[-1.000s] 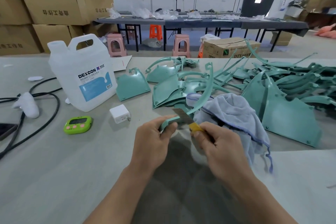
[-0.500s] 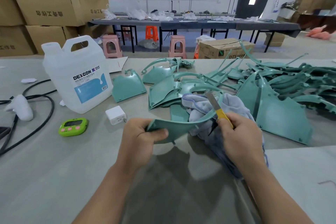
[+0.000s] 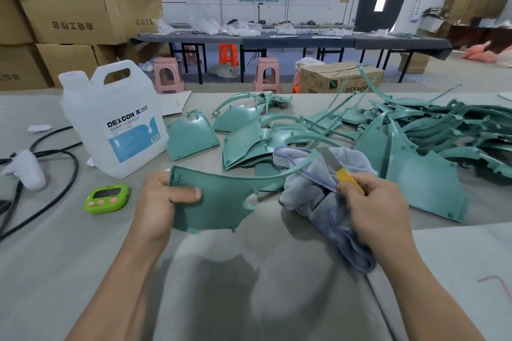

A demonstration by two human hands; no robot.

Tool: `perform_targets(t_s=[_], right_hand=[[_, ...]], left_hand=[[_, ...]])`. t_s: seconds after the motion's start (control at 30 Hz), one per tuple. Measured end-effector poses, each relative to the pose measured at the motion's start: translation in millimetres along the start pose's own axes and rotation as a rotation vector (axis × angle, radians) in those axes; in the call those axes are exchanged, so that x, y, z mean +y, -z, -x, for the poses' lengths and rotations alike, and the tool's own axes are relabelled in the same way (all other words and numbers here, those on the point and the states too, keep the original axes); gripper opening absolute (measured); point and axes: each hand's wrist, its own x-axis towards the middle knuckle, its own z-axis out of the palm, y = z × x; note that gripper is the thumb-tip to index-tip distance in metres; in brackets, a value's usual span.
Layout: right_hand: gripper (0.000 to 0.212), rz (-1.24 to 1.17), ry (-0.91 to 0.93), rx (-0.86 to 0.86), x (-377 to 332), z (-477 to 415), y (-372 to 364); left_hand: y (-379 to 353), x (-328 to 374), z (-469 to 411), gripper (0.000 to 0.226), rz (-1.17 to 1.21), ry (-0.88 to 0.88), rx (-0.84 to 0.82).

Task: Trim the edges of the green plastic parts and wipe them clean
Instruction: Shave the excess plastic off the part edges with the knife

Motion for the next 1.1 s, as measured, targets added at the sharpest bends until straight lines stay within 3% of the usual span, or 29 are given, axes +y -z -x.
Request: perform_targets(t_s=[0.23,0.33,0.43,0.53,0.77,0.87,1.0,1.1], right_hand=[[0.026,-0.141,0.000,0.085,-5,5,1],[0.022,-0.039,0.115,0.034,-11,17,-8],[0.030,-0.053,0.218,-0.058,-17,34,-21],[0.025,-0.052,0.298,-0.123,-25,48,-28],[0.022,-0.153,0.360,-0.238,-35,60,-28],[0.018,-0.258,0.299,-0.221,-37,56,-25],[0.038,-0.452,0.170,-0.188,-34,48,-22],[0.020,-0.402,0.246,-0.188,-32,53,-26]], left_hand=[[1,-2,-2,0.028,0.020,0.045,0.022],[-2,-3,-2,0.028,0.020,0.047,0.038],[-10,-1,1,0.024,-0.006,0.040,0.029],[-15,0,3,0.020,-0.044,0.016,0.034],[-16,-3,3,0.018,-0.051,0.012,0.025],[-10,-4,0,0.026,0.091,0.108,0.051],[-9,-1,-3,0.033,0.455,0.381,0.072],[-19,-2,2,0.030,0.431,0.558,0.020]])
